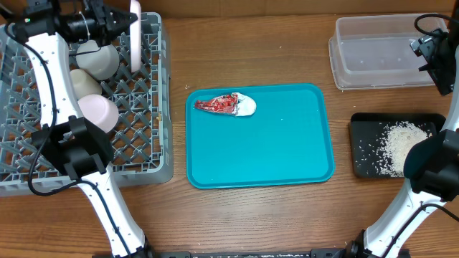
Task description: Sort waste into correct bins and load items into the dishwasher
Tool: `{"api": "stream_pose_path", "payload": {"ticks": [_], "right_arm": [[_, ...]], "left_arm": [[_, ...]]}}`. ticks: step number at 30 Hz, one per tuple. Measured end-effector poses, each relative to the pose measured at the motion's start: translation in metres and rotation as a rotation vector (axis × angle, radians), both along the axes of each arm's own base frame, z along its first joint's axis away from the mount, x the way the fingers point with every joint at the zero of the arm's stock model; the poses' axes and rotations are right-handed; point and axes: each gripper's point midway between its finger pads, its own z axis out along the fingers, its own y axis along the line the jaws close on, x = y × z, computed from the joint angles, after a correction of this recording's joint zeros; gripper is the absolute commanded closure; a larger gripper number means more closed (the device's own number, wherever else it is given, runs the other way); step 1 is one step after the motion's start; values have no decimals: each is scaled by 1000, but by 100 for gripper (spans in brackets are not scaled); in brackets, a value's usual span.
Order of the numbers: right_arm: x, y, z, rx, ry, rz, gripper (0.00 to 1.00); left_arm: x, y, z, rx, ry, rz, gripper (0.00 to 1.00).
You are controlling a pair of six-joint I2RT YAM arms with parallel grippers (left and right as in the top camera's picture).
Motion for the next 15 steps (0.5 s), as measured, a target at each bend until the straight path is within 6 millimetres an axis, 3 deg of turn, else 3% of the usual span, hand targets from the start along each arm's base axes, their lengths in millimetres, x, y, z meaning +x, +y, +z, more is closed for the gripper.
{"api": "stream_pose_path", "payload": {"ticks": [3,6,15], "right_arm": [[0,0,0,0,0,1,0],[0,0,0,0,0,1,0],[0,0,0,0,0,0,0]], "left_arm": [[2,-9,24,-76,-90,-61,96],[1,-11,34,-122,-105,-88,96],[0,-11,31,-161,-4,-62,96]]}}
